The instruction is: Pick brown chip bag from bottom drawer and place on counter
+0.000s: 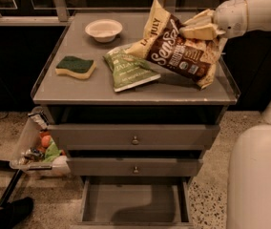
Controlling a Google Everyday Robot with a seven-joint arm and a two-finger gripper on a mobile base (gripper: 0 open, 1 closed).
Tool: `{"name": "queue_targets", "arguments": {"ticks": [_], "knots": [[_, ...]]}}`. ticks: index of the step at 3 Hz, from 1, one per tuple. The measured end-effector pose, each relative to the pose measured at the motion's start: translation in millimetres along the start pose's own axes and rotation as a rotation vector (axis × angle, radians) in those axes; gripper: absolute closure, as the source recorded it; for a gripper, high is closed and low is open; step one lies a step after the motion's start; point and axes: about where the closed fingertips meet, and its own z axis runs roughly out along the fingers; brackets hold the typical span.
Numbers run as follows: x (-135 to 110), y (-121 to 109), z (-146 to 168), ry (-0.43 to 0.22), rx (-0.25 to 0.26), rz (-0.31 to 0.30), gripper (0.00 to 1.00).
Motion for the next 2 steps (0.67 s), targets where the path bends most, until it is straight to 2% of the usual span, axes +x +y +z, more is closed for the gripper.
{"name": "queue_targets", "arguments": {"ticks": [2], "knots": [[-0.1,-0.2,0.1,0.000,0.001,0.000,0.34]]}}
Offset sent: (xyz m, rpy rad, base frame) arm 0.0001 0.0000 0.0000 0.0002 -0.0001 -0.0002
